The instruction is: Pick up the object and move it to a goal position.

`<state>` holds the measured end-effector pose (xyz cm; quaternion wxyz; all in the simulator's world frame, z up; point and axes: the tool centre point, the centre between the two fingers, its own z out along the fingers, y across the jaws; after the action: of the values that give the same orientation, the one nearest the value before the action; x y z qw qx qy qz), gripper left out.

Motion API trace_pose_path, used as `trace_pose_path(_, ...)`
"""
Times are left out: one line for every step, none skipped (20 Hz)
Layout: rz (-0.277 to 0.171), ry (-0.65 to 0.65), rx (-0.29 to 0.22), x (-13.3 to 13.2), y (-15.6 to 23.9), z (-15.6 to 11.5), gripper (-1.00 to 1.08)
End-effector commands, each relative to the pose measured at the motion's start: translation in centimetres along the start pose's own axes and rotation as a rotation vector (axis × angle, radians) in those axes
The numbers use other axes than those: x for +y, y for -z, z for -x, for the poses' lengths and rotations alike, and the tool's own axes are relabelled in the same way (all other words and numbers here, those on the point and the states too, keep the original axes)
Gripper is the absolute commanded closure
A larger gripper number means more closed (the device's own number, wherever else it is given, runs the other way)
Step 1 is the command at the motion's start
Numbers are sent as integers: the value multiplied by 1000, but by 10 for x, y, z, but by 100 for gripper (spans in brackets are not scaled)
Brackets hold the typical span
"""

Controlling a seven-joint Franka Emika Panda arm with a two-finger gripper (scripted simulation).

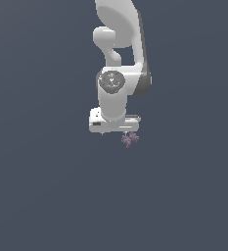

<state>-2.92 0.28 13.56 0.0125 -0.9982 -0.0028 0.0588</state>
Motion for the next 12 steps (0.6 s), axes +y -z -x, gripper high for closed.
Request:
trace_pose_path(-1, -1, -2, 0, 0, 0, -92)
trace_pose_path(-1, -1, -1, 0, 0, 0, -92)
trace_pose_path(0, -3, 0, -1, 0, 0, -92)
trace_pose_path(0, -7, 0, -1, 0, 0, -92)
trace_pose_path(0, -12, 0, -1, -1, 0, -92)
trace_pose_path(0, -17, 1, -2, -1, 0, -92)
trace_pose_path(0, -24, 1, -2, -2, 1, -92)
trace_pose_path(0, -32, 2, -3, -2, 1, -92)
trace_pose_path(1, -41, 3, -4, -2, 1, -92)
trace_pose_path(1, -51, 5, -5, -3, 1, -92)
trace_pose_path(1, -62, 6, -6, -4, 1, -92)
trace_pose_path(2, -74, 7, -8, -4, 1, -92)
